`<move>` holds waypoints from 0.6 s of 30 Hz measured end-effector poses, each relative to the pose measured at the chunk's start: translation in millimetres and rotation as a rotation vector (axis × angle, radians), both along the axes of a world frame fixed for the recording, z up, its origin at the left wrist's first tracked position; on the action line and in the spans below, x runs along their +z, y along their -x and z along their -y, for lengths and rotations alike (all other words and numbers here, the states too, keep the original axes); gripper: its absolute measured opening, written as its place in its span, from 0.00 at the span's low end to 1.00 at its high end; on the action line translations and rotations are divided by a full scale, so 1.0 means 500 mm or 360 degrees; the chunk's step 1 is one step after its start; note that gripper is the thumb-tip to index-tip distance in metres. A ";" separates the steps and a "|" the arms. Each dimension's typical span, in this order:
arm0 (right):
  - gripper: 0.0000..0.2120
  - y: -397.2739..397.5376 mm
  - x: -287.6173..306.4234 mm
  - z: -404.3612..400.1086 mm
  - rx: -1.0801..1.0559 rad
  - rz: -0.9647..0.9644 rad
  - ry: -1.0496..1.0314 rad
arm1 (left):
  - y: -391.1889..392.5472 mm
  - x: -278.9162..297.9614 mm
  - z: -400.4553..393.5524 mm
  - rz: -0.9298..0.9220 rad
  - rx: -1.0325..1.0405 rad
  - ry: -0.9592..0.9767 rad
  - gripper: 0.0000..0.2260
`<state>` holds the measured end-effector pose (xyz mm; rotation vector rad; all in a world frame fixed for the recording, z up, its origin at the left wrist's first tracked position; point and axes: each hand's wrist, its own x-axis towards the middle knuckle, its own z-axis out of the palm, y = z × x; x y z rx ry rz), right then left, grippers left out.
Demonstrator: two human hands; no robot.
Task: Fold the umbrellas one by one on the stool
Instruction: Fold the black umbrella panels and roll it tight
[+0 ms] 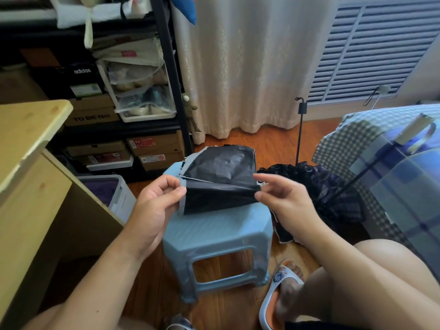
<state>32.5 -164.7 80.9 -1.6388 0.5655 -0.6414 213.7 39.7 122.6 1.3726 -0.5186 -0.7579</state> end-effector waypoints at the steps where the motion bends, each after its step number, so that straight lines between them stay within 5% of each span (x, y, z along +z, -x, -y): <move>1: 0.18 0.000 0.008 0.005 -0.0076 0.0064 -0.0134 | 0.001 -0.002 0.001 0.0007 -0.0004 -0.0002 0.04; 6: 0.19 0.003 0.018 0.008 -0.0049 0.0066 -0.0442 | 0.004 -0.006 0.006 0.0050 0.0003 -0.0007 0.03; 11: 0.39 0.012 0.009 0.001 0.0264 -0.0105 -0.0285 | 0.004 -0.005 0.005 -0.0020 -0.0013 0.0039 0.02; 18: 0.39 0.000 0.011 -0.005 0.0092 -0.0184 -0.0036 | 0.011 0.002 0.001 -0.0074 -0.0043 0.0076 0.02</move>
